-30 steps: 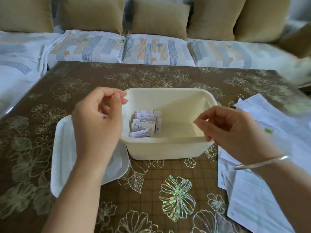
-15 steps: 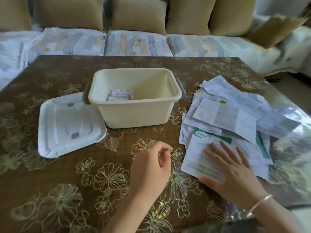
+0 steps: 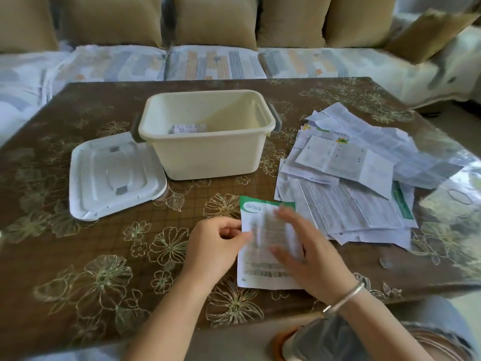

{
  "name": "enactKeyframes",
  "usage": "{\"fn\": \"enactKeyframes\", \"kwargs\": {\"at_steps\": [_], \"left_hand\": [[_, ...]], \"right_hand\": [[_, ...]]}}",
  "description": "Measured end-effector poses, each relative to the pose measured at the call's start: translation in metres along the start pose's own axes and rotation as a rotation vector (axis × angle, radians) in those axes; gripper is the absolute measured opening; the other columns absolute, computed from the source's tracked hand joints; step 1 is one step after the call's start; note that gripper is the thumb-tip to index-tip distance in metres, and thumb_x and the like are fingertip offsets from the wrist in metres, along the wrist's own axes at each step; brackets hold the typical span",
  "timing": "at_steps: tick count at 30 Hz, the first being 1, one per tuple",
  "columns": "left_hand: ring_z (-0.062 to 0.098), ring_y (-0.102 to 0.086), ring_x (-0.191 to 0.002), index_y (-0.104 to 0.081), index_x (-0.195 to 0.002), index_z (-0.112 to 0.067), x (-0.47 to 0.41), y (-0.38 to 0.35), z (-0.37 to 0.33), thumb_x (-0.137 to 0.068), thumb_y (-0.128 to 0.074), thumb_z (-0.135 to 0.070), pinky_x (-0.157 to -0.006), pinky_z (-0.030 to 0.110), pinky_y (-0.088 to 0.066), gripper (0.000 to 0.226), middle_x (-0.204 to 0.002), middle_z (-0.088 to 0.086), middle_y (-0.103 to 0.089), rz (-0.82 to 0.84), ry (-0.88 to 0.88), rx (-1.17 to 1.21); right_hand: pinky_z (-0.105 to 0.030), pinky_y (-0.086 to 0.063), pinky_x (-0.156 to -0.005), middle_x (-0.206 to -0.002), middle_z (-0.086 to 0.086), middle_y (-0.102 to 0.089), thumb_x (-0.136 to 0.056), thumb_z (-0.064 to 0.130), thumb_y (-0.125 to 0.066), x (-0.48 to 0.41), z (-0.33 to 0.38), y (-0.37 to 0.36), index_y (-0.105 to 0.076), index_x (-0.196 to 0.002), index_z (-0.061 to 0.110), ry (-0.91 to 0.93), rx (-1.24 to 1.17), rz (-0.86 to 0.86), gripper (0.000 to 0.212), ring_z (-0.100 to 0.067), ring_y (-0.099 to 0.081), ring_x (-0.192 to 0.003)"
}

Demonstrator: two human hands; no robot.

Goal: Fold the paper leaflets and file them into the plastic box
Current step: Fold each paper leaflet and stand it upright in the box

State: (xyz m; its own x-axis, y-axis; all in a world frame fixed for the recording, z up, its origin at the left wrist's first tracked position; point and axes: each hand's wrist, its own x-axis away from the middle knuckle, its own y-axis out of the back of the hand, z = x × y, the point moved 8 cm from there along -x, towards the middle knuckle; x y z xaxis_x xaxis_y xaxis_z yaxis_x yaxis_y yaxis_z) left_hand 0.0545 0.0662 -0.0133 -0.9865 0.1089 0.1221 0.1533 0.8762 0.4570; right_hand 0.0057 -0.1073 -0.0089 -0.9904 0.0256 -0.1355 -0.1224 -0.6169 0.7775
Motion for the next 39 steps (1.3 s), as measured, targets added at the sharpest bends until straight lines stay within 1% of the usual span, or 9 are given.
{"fn": "enactKeyframes", "kwargs": {"at_steps": [5, 9, 13, 16, 20, 27, 32, 36, 39], "left_hand": [[0.002, -0.063, -0.056, -0.073, -0.085, -0.024, 0.007, 0.024, -0.016, -0.086, -0.070, -0.021, -0.055, 0.017, -0.047, 0.004, -0.071, -0.013, -0.071, 0.004, -0.071, 0.158], [0.005, -0.071, -0.075, -0.070, -0.089, -0.021, 0.015, 0.047, -0.033, -0.084, -0.070, -0.012, -0.068, 0.020, -0.057, 0.010, -0.082, -0.008, -0.075, -0.031, -0.183, 0.221], [-0.005, -0.068, -0.085, -0.072, -0.088, -0.023, 0.023, 0.066, -0.030, -0.081, -0.074, -0.009, -0.071, 0.009, -0.051, 0.016, -0.090, -0.019, -0.073, -0.107, -0.282, 0.117], [-0.009, -0.064, -0.087, -0.072, -0.086, -0.036, 0.030, 0.061, -0.002, -0.079, -0.077, -0.007, -0.079, 0.016, -0.054, 0.030, -0.094, -0.031, -0.069, -0.066, -0.231, -0.056], [-0.010, -0.050, -0.115, -0.072, -0.082, -0.040, 0.040, 0.051, 0.024, -0.075, -0.081, -0.014, -0.101, 0.017, -0.040, 0.028, -0.104, -0.027, -0.067, -0.062, -0.232, -0.212], [0.000, -0.053, -0.111, -0.074, -0.087, -0.036, 0.044, 0.052, 0.031, -0.072, -0.070, -0.042, -0.100, 0.038, -0.045, 0.017, -0.100, -0.026, -0.061, -0.168, -0.274, -0.219], [0.014, -0.050, -0.097, -0.071, -0.078, -0.025, 0.036, 0.051, 0.027, -0.078, -0.064, -0.048, -0.082, 0.041, -0.046, 0.023, -0.089, -0.020, -0.060, -0.344, -0.314, -0.412], [0.019, -0.044, -0.107, -0.061, -0.070, -0.028, 0.031, 0.048, 0.034, -0.074, -0.070, -0.047, -0.083, 0.038, -0.035, 0.021, -0.104, -0.010, -0.062, -0.413, -0.241, -0.543], [0.018, -0.043, -0.107, -0.059, -0.072, -0.029, 0.031, 0.045, 0.035, -0.073, -0.070, -0.046, -0.084, 0.038, -0.034, 0.020, -0.106, -0.009, -0.061, -0.427, -0.235, -0.575]], "right_hand": [[-0.026, -0.049, -0.081, -0.110, 0.022, -0.054, -0.081, 0.039, -0.068, -0.018, -0.016, 0.026, -0.045, -0.135, 0.024, -0.284, -0.229, -0.133, 0.060, -0.011, -0.052, -0.097], [-0.008, -0.038, -0.047, -0.056, 0.016, -0.062, -0.085, 0.010, -0.065, -0.029, 0.022, 0.049, -0.066, -0.081, 0.007, -0.015, -0.664, -0.219, 0.005, 0.000, -0.052, -0.048], [-0.027, -0.056, -0.070, -0.089, 0.009, -0.074, -0.080, 0.002, -0.070, -0.020, 0.042, 0.043, -0.072, -0.090, 0.018, 0.210, -0.576, -0.191, 0.018, -0.012, -0.070, -0.080], [-0.028, -0.053, -0.091, -0.110, 0.015, -0.069, -0.069, -0.012, -0.074, -0.007, 0.028, 0.011, -0.072, -0.097, 0.023, 0.222, -0.394, -0.045, 0.045, -0.005, -0.063, -0.109], [-0.026, -0.047, -0.097, -0.115, 0.022, -0.065, -0.068, 0.001, -0.081, 0.007, 0.020, -0.013, -0.073, -0.092, 0.028, 0.300, -0.139, 0.019, 0.037, -0.003, -0.049, -0.124], [-0.018, -0.046, -0.093, -0.108, 0.024, -0.064, -0.079, 0.040, -0.064, 0.008, 0.020, -0.011, -0.073, -0.095, 0.035, 0.212, -0.101, 0.017, 0.019, -0.001, -0.053, -0.114], [-0.012, -0.040, -0.062, -0.085, 0.015, -0.055, -0.077, 0.059, -0.053, -0.004, 0.017, -0.009, -0.057, -0.075, 0.032, 0.021, -0.048, -0.095, 0.027, -0.001, -0.054, -0.074], [-0.035, -0.048, -0.080, -0.080, 0.024, -0.045, -0.080, 0.047, -0.065, -0.019, 0.024, -0.017, -0.056, -0.120, 0.024, -0.028, 0.051, -0.101, 0.047, -0.015, -0.054, -0.088], [-0.038, -0.045, -0.083, -0.079, 0.027, -0.045, -0.080, 0.041, -0.070, -0.024, 0.026, -0.022, -0.050, -0.128, 0.027, -0.027, 0.085, -0.081, 0.054, -0.012, -0.049, -0.090]]}}
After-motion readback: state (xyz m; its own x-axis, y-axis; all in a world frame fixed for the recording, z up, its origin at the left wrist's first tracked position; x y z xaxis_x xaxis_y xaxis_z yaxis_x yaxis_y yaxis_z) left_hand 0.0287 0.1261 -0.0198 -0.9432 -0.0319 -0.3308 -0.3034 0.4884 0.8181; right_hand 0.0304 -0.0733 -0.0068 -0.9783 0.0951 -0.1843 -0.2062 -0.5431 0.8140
